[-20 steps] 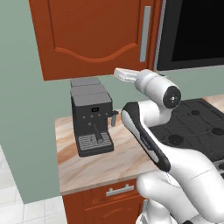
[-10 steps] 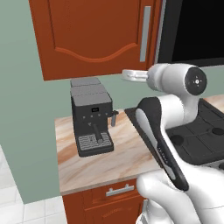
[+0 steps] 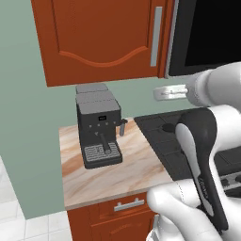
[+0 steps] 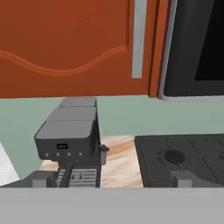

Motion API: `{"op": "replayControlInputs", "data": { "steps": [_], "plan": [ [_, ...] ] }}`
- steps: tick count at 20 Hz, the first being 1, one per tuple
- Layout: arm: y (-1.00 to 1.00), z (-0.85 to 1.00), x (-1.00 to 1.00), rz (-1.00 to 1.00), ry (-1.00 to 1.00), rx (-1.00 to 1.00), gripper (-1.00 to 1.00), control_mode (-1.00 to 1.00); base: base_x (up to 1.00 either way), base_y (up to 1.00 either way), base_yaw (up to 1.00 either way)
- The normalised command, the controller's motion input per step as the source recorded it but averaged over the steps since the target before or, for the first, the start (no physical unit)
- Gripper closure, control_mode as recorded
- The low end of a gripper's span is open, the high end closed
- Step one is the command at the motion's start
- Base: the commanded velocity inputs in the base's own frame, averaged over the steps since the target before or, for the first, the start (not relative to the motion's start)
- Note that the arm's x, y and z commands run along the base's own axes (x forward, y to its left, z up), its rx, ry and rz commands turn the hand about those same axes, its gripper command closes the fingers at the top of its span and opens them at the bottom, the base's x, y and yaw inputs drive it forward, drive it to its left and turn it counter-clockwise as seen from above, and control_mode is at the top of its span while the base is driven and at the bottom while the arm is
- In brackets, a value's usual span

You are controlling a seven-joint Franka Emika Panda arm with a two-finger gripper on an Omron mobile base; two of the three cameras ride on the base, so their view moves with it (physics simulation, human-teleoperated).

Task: Close all open cabinet doors.

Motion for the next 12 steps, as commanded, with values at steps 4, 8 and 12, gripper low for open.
{"op": "replayControlInputs", "data": {
  "steps": [4, 8, 12],
  "plan": [
    [-0.28, 0.00, -0.76, 0.00, 0.13, -0.13, -1.00, -1.00, 0.00, 0.00, 0.00],
    [-0.14, 0.00, -0.62, 0.00, 0.13, -0.04, -1.00, -1.00, 0.00, 0.00, 0.00],
    [0.00, 0.00, -0.41, -0.05, 0.12, 0.00, -1.00, -1.00, 0.00, 0.00, 0.00]
  ]
}}
